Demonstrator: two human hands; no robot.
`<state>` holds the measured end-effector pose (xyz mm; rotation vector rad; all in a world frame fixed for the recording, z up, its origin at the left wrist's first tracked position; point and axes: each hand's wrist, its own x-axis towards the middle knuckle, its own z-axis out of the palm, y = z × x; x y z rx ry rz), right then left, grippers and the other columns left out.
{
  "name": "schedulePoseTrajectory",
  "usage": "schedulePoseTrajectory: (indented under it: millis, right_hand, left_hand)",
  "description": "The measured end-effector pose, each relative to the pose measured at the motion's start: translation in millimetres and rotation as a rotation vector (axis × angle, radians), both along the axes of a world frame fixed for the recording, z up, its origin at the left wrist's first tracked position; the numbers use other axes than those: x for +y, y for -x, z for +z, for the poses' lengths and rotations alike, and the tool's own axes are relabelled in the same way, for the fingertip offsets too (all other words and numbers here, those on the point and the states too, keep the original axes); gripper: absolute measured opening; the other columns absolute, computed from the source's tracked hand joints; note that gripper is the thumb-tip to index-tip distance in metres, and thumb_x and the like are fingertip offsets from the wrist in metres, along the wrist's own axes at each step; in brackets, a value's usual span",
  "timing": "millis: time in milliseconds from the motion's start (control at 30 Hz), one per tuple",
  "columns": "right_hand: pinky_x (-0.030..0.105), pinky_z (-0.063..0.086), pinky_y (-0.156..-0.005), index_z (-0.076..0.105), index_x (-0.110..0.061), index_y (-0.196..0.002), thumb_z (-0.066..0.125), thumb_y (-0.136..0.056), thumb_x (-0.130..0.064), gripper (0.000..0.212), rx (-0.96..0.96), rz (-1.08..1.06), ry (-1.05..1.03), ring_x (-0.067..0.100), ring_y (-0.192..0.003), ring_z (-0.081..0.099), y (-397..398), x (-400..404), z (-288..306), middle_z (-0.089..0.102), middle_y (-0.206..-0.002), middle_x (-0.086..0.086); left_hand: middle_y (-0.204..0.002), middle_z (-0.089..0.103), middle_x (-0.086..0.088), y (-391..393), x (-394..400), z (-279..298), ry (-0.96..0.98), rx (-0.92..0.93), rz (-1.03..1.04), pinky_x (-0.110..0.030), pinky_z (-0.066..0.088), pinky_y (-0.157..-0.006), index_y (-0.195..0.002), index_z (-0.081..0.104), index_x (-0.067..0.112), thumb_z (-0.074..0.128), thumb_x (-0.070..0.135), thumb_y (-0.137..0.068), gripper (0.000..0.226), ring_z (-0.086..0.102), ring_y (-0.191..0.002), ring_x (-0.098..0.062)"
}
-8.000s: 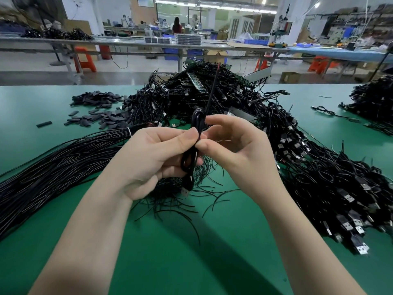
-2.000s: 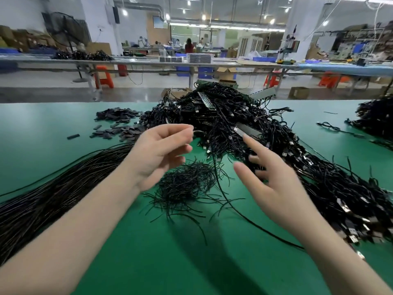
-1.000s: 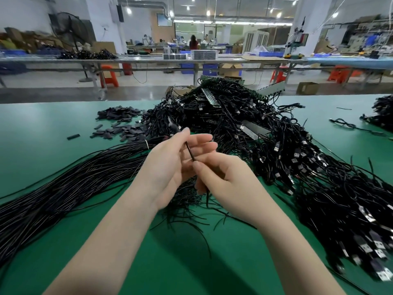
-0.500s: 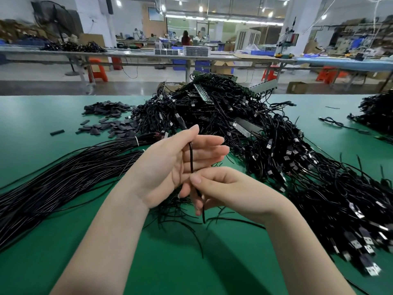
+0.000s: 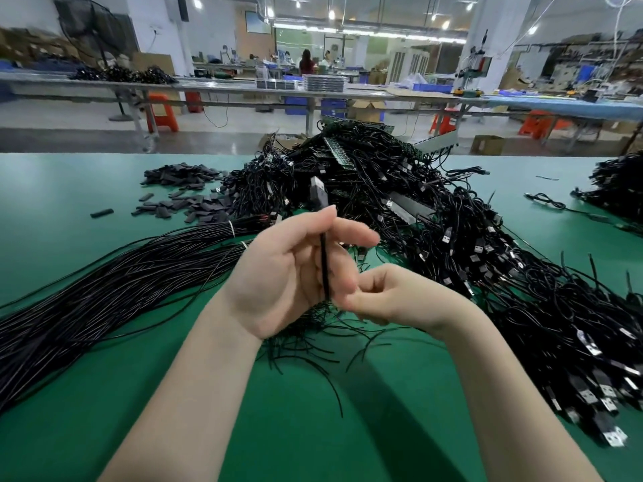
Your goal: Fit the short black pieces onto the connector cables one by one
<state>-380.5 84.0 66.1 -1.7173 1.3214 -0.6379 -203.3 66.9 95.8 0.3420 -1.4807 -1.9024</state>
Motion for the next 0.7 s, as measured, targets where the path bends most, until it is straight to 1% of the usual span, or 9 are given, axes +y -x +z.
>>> schedulePoseTrajectory:
  millis: [100,167,267,333,400,467,567,633,700]
  right_hand:
    - [0.035,0.032,-0.064,0.057,0.006,-0.091,0.066,-0.062,-0.07,0.082,0.054,0.035,0.01,0.021,-0.068,0.037,1.9,0.8,-3.2,0.043,-0.073,0.009]
    - [0.031,0.036,-0.067,0.058,-0.002,-0.079,0.063,-0.063,-0.071,0.07,0.062,0.053,-0.002,0.015,-0.068,0.04,0.9,2.2,-9.0,0.046,-0.072,0.004]
    - [0.029,0.035,-0.062,0.059,-0.011,-0.069,0.063,-0.064,-0.068,0.058,0.041,0.069,-0.023,0.016,-0.065,0.039,-0.3,1.0,-14.5,0.046,-0.07,0.007]
    - [0.032,0.037,-0.062,0.061,-0.003,-0.074,0.064,-0.058,-0.063,0.062,0.054,0.039,-0.024,0.017,-0.065,0.041,2.4,-0.2,-14.9,0.049,-0.069,0.007]
    - [0.032,0.033,-0.06,0.056,-0.002,-0.07,0.066,-0.052,-0.062,0.064,0.105,-0.023,-0.004,0.018,-0.063,0.036,7.8,0.2,-11.8,0.044,-0.066,0.007]
    - [0.029,0.025,-0.053,0.051,-0.01,-0.063,0.073,-0.06,-0.069,0.063,0.061,-0.093,0.041,0.017,-0.057,0.03,14.0,2.2,-4.8,0.036,-0.058,0.003]
    - [0.019,0.027,-0.047,0.061,-0.018,-0.061,0.057,-0.089,-0.052,0.044,-0.126,-0.176,0.146,0.009,-0.048,0.032,17.7,6.7,12.3,0.038,-0.051,-0.009]
    - [0.013,0.03,-0.046,0.07,-0.021,-0.072,0.049,-0.099,-0.036,0.038,-0.25,-0.166,0.18,0.003,-0.046,0.034,10.8,13.8,24.2,0.04,-0.05,-0.014]
    - [0.014,0.032,-0.047,0.069,-0.022,-0.083,0.043,-0.103,-0.026,0.033,-0.413,-0.079,0.179,0.004,-0.048,0.034,0.8,21.5,31.7,0.04,-0.053,-0.013]
  left_hand:
    - [-0.085,0.077,-0.002,-1.6,-2.1,1.1,-0.006,-0.009,-0.11,-0.027,0.057,-0.075,-0.106,0.077,0.023,0.042,0.043,-0.087,0.044,0.073,-0.087,-0.018]
    - [-0.1,0.076,-0.004,0.7,-3.3,0.4,-0.041,-0.021,-0.155,-0.029,0.056,-0.085,-0.116,0.072,0.024,0.038,0.043,-0.089,0.048,0.071,-0.102,-0.019]
    - [-0.106,0.075,-0.008,2.6,-2.6,-0.1,-0.041,-0.055,-0.146,-0.03,0.056,-0.086,-0.113,0.074,0.019,0.029,0.04,-0.094,0.053,0.07,-0.104,-0.02]
    - [-0.097,0.076,-0.008,-3.1,-1.6,1.0,0.025,-0.107,-0.195,-0.03,0.056,-0.086,-0.102,0.078,0.015,0.033,0.036,-0.095,0.05,0.072,-0.095,-0.02]
    - [-0.089,0.077,-0.01,-8.4,-0.6,2.3,0.111,-0.262,-0.302,-0.026,0.053,-0.086,-0.092,0.079,0.014,0.031,0.036,-0.096,0.053,0.073,-0.089,-0.021]
    - [-0.092,0.077,-0.009,-6.4,-2.7,-1.3,0.165,-0.566,-0.357,-0.017,0.049,-0.083,-0.093,0.077,0.016,0.028,0.043,-0.097,0.056,0.072,-0.093,-0.017]
    - [-0.106,0.075,0.009,1.8,-5.8,-9.2,0.266,-0.865,-0.212,-0.008,0.04,-0.088,-0.12,0.064,0.028,0.031,0.058,-0.098,0.05,0.065,-0.104,0.002]
    - [-0.114,0.071,0.016,6.9,-7.1,-13.1,0.247,-0.712,-0.039,-0.018,0.035,-0.104,-0.129,0.056,0.035,0.03,0.059,-0.089,0.053,0.062,-0.112,0.004]
    - [-0.121,0.069,0.009,8.7,-8.3,-10.9,0.109,-0.383,0.117,-0.028,0.041,-0.108,-0.129,0.056,0.026,0.029,0.05,-0.094,0.05,0.062,-0.115,-0.004]
